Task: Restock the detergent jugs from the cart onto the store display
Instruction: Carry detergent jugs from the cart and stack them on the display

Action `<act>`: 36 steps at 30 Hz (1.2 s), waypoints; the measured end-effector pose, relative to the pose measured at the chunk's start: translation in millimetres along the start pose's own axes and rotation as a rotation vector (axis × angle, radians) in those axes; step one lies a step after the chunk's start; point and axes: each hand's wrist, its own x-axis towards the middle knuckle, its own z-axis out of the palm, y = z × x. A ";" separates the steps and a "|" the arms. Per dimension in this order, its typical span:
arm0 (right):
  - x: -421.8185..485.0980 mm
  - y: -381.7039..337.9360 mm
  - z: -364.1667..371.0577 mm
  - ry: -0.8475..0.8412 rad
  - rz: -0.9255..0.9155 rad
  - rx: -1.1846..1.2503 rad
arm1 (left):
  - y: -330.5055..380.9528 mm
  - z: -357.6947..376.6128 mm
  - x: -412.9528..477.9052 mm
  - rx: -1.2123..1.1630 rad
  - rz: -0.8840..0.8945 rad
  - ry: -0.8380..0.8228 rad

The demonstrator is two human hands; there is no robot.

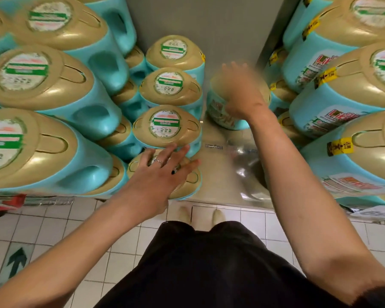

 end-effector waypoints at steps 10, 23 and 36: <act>44.3 -20.9 24.6 0.390 0.124 -0.042 | -7.8 5.9 -4.2 -0.031 0.043 0.028; 51.9 7.0 20.9 0.487 0.137 -0.119 | -11.5 13.5 -2.9 -0.133 0.075 0.095; 48.7 7.9 37.2 0.503 0.083 0.004 | -15.3 14.8 -3.4 -0.147 0.105 0.132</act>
